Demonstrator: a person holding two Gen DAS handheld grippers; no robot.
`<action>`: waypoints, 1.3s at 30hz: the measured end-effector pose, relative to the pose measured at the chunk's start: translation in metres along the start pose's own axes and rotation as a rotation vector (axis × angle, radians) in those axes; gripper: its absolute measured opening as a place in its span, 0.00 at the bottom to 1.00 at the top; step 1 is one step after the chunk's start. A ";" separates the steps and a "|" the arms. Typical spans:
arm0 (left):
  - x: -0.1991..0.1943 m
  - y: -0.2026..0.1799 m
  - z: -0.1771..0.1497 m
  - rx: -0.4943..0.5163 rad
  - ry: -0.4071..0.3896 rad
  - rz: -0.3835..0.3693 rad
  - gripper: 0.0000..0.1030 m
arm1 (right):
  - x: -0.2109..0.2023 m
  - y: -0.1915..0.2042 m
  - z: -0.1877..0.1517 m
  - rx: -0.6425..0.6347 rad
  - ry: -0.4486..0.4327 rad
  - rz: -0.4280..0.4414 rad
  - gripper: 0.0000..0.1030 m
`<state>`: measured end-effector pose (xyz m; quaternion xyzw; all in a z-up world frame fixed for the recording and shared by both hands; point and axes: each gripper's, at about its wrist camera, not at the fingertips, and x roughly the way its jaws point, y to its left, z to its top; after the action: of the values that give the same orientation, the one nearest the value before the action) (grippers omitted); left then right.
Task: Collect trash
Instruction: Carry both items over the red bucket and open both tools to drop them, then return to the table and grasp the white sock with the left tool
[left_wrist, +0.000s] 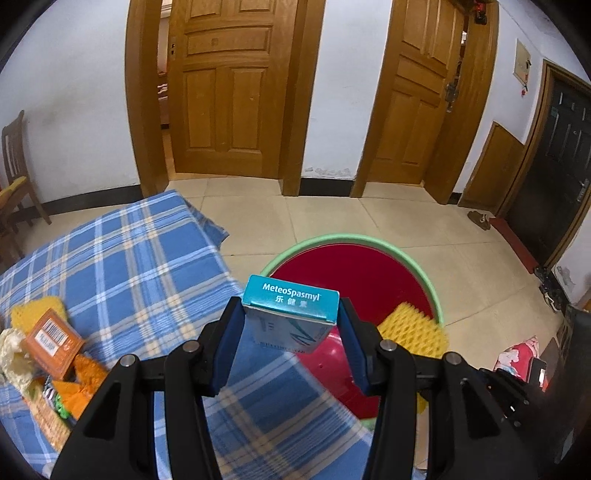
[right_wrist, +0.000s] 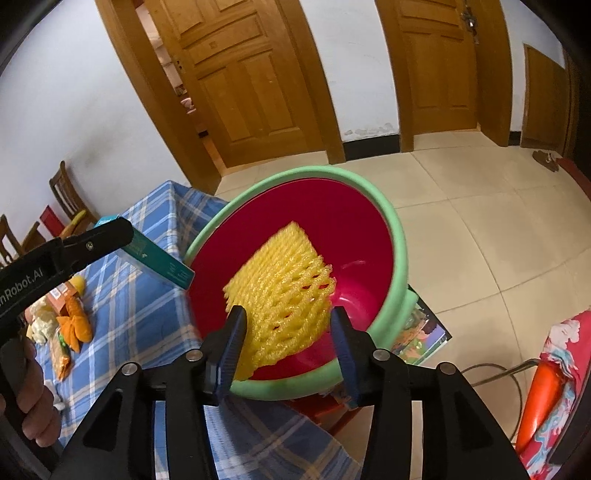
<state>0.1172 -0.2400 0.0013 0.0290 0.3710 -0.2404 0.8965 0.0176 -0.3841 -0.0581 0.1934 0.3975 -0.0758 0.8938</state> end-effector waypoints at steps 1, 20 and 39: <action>0.001 -0.002 0.001 0.001 -0.003 -0.007 0.50 | -0.001 -0.002 0.000 0.005 -0.003 -0.002 0.53; 0.021 -0.018 0.007 0.015 0.039 -0.029 0.68 | -0.013 -0.011 -0.003 0.040 -0.023 -0.007 0.57; -0.046 0.013 -0.015 -0.044 0.024 0.045 0.69 | -0.045 0.026 -0.011 -0.006 -0.066 0.011 0.66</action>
<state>0.0854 -0.2068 0.0199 0.0205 0.3864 -0.2115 0.8975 -0.0125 -0.3565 -0.0238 0.1905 0.3668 -0.0759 0.9074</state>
